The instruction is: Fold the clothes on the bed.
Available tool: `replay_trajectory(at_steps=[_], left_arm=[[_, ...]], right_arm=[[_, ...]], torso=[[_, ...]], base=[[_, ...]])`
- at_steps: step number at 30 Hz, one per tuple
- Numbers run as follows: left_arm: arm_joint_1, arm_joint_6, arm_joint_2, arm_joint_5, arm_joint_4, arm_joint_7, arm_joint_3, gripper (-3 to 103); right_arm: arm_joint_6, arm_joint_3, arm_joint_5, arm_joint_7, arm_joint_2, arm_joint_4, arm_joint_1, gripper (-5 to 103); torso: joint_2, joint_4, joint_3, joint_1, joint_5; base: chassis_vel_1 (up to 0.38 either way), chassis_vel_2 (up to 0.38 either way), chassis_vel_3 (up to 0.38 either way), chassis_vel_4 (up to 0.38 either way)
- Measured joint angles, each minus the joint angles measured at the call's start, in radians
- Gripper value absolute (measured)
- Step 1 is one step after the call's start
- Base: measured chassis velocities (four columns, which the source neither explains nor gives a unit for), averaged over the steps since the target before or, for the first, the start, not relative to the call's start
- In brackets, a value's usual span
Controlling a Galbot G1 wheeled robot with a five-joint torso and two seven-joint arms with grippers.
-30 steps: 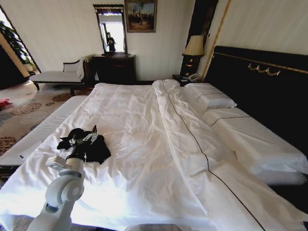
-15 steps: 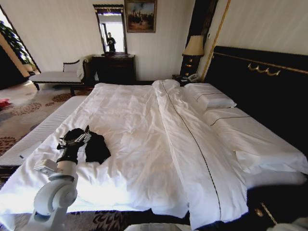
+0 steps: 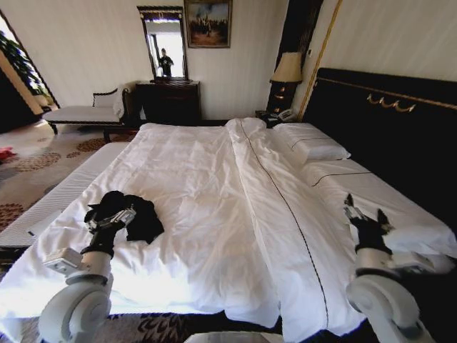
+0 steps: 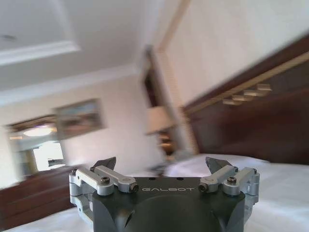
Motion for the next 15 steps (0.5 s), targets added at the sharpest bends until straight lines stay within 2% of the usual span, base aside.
replay_trajectory(at_steps=[1, 2, 5, 9, 11, 15], left_arm=[[0.01, -0.004, -0.005, 0.023, 0.001, 0.004, -0.001, 100], [0.01, -0.004, -0.005, 0.023, 0.001, 0.004, -0.001, 100], [0.016, -0.037, -0.028, 0.129, 0.016, 0.031, 0.004, 100], [0.027, -0.039, -0.038, 0.13, 0.006, 0.037, 0.021, 100], [0.033, -0.037, -0.039, 0.127, -0.009, 0.041, 0.032, 100], [0.021, -0.037, -0.049, 0.134, -0.011, 0.043, 0.055, 100]], right_arm=[[-0.001, -0.024, -0.01, -0.036, -0.02, -0.009, 0.025, 100], [-0.001, -0.024, -0.01, -0.036, -0.02, -0.009, 0.025, 100], [0.004, -0.072, -0.075, -0.09, -0.041, -0.041, 0.058, 100], [0.024, -0.078, -0.114, -0.157, -0.033, -0.061, 0.045, 100], [0.026, -0.071, -0.1, -0.203, -0.025, -0.057, 0.02, 100], [0.02, -0.065, -0.072, -0.224, -0.015, -0.046, -0.003, 100]], torso=[[0.0, 0.0002, 0.0, 0.0, -0.0001], [0.0, 0.0002, 0.0, 0.0, -0.0001], [0.0, 0.0, 0.0, 0.0, 0.0], [0.0, -0.0005, 0.0, 0.0, 0.0], [0.0, -0.0005, 0.0, 0.0, 0.0003], [0.0, -0.0005, 0.0, 0.0, 0.0]], base=[[0.0, 0.0, 0.0, 0.0], [0.0, 0.0, 0.0, 0.0], [0.0, 0.0, 0.0, 0.0], [0.0, 0.0, 0.0, 0.0], [0.0, 0.0, 0.0, 0.0], [0.0, 0.0, 0.0, 0.0]])
